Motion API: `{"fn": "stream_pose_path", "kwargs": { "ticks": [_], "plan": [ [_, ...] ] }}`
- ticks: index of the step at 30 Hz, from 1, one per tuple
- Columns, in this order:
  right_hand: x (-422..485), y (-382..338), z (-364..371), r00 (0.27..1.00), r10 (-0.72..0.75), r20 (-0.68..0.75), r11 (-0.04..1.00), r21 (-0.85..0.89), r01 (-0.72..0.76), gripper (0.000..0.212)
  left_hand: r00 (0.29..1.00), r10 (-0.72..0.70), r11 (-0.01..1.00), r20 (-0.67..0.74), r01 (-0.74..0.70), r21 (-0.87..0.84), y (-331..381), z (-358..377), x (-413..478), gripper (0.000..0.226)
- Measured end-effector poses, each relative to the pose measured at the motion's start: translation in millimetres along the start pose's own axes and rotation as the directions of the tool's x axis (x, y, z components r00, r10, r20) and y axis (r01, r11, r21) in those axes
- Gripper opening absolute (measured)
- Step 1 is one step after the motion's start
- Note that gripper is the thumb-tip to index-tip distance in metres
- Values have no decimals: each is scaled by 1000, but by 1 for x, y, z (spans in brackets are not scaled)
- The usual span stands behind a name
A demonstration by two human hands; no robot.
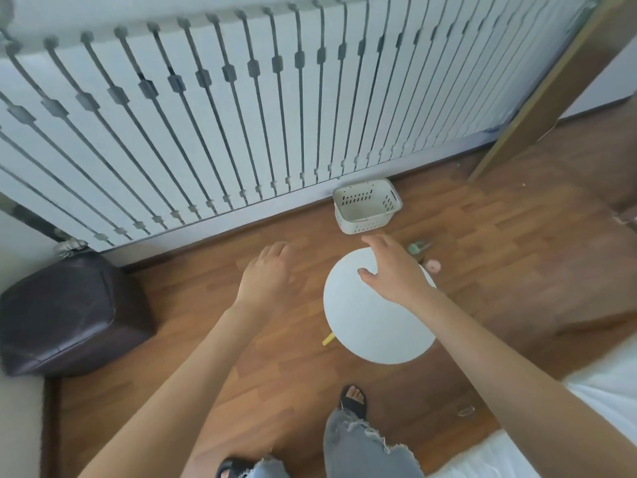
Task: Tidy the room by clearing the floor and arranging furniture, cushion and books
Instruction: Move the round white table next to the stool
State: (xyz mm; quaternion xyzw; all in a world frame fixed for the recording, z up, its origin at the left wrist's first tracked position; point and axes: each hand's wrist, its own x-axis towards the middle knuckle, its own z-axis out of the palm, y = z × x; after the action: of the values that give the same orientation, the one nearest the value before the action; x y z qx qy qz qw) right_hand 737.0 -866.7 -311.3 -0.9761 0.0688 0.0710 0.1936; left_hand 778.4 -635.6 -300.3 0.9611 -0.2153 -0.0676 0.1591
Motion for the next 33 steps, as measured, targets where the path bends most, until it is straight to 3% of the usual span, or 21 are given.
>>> {"fn": "stream_pose_path", "kwargs": {
  "ticks": [4, 10, 16, 22, 30, 33],
  "plan": [
    [5, 64, 4, 996, 94, 9, 996, 0, -94, 62, 999, -31, 998, 32, 33, -57, 28, 37, 27, 53],
    [5, 147, 36, 976, 182, 121, 983, -56, -176, 64, 992, -100, 995, 71, 100, 6, 44, 96, 62, 50],
    [5, 208, 84, 933, 267, 240, 963, -104, -249, 68, 960, -176, 984, 219, 174, 27, 46, 159, 85, 48],
    [28, 265, 127, 916, 335, 220, 940, -138, -311, 75, 938, -209, 978, 275, 205, 44, 33, 227, 110, 58],
    [60, 323, 187, 877, 450, 171, 892, -37, -451, 87, 884, -326, 945, 335, 315, 90, 13, 310, 137, 68],
    [68, 343, 205, 820, 543, 183, 830, 30, -556, 99, 846, -391, 918, 364, 386, 88, 4, 339, 146, 71]
  ]
}}
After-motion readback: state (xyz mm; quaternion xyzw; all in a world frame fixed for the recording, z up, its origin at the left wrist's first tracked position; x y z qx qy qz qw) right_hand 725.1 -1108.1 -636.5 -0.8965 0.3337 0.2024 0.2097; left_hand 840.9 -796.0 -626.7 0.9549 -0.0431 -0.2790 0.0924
